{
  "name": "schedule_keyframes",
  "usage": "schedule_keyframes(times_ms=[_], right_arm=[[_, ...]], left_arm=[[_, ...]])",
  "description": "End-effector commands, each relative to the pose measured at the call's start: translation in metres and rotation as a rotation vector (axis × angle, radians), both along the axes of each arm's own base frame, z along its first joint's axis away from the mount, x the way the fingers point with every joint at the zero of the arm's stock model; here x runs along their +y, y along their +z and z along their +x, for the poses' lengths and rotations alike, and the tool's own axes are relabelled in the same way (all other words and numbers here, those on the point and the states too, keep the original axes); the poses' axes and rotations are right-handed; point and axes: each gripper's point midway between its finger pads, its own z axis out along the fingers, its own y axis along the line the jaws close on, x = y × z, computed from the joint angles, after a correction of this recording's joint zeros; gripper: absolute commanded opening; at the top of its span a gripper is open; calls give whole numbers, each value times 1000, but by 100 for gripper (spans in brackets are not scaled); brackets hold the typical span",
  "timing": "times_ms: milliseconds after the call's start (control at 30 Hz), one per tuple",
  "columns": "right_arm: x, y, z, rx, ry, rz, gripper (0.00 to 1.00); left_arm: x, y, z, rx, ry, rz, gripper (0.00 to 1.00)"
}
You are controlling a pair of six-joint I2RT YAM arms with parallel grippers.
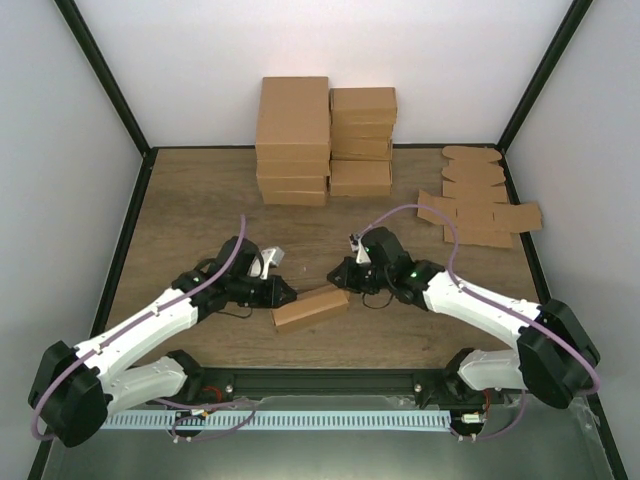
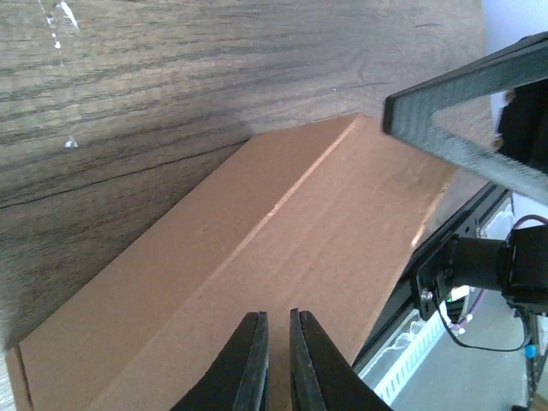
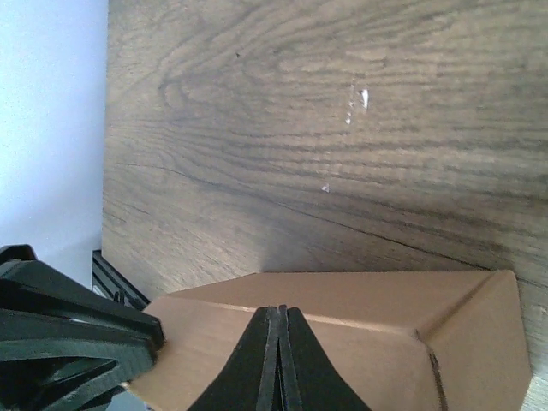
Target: Fold the paper box
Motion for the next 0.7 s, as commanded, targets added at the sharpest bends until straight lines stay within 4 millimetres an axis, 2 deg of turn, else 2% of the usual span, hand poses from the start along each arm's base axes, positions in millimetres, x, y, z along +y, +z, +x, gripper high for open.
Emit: schedule_keyframes(times_ms=[0, 500, 600, 667], right_arm=[[0, -4, -4, 18, 0, 60, 1], [-8, -35, -9, 53, -29, 47, 1], [-5, -31, -5, 42, -27, 51, 1], [-2, -23, 2, 15, -30, 48, 1]], left_arm=[[-8, 10, -1, -15, -13, -72, 11], [0, -12, -3, 13, 32, -42, 11], [2, -10, 0, -6, 41, -27, 13], [4, -4, 6, -27, 54, -8, 20]])
